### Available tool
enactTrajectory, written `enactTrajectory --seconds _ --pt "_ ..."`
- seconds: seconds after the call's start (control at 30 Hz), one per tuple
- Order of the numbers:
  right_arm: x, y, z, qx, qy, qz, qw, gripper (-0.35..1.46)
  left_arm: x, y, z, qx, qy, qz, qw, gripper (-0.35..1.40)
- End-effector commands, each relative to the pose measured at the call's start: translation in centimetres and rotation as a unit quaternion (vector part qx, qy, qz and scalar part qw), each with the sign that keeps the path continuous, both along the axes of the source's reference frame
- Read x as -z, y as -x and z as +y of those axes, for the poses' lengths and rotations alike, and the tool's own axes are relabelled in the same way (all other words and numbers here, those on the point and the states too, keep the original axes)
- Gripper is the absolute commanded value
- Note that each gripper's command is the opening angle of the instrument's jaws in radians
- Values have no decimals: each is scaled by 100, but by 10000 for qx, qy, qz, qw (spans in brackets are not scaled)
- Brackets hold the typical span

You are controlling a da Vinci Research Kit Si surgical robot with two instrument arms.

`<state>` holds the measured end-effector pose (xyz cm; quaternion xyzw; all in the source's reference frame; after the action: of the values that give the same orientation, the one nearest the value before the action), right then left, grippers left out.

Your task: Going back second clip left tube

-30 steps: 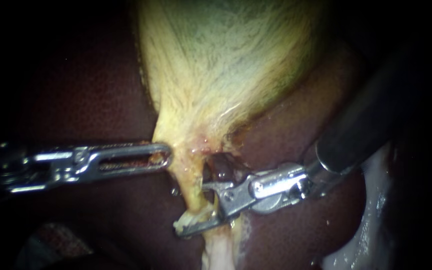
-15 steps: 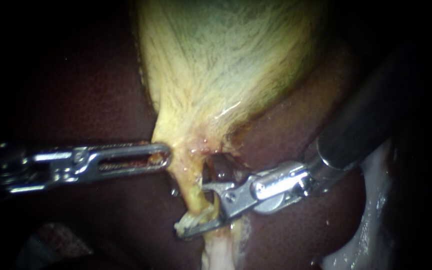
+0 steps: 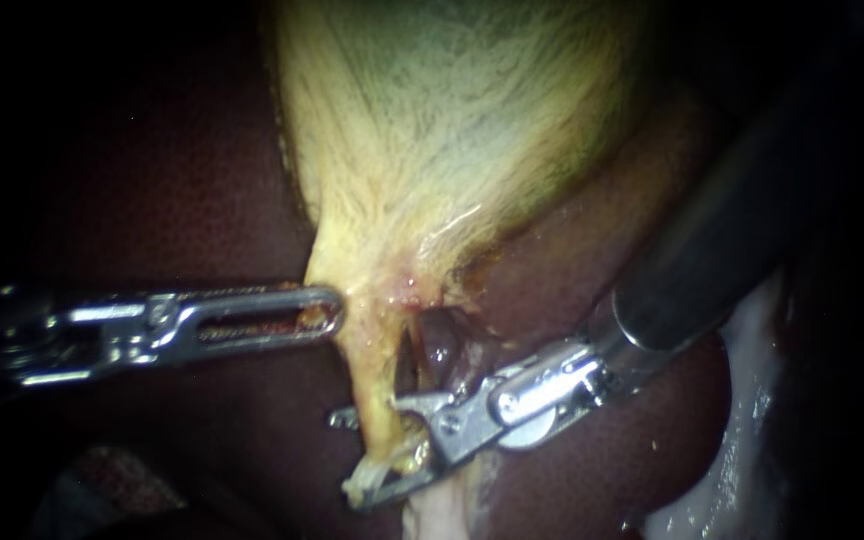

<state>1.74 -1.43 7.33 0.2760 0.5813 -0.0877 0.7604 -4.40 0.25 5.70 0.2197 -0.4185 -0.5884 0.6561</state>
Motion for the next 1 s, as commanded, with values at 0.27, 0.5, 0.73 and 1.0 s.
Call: enactTrajectory --seconds 0.27,0.5,0.73,1.0 --pt "-9 9 11 -76 23 -23 10000 60 -1 0 0 -4 -1 -4 10000 -35" --pt "-7 13 23 -297 73 -111 9995 58 -1 0 -1 -13 -3 -12 10000 -35" --pt "3 47 52 -597 77 -234 9979 59 -1 0 -1 -13 -2 -12 10000 -35" --pt "29 94 77 -863 19 -370 9956 60 -1 0 -1 -13 -2 -11 10000 -35"
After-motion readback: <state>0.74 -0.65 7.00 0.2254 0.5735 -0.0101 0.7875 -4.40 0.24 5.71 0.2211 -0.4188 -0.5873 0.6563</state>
